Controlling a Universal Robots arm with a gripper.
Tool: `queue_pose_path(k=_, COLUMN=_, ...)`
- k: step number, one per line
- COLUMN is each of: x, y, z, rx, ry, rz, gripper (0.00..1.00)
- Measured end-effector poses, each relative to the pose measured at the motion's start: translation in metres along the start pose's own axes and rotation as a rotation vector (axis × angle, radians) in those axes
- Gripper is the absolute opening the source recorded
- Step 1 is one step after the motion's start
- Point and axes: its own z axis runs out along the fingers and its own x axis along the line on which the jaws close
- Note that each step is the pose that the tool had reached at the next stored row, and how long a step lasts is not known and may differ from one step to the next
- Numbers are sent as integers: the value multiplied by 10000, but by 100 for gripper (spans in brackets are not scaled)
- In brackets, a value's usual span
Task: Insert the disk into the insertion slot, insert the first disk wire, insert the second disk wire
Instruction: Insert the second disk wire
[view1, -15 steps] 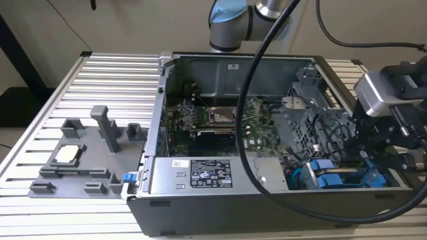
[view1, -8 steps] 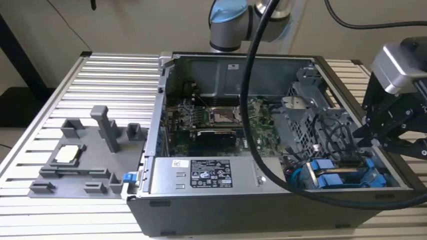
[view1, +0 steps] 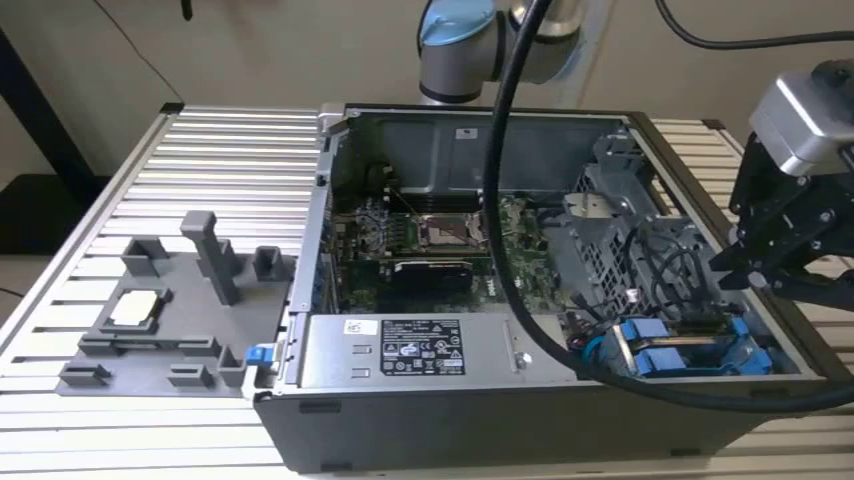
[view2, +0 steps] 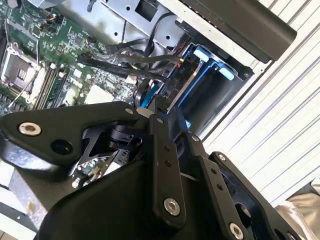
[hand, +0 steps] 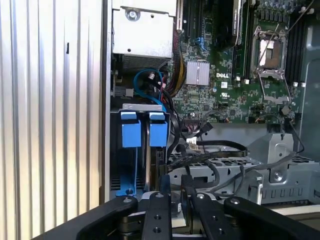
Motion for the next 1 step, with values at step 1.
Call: queue_pose_path(k=1, x=0, y=0, z=0, rx=0, ry=0, rz=0, gripper=24)
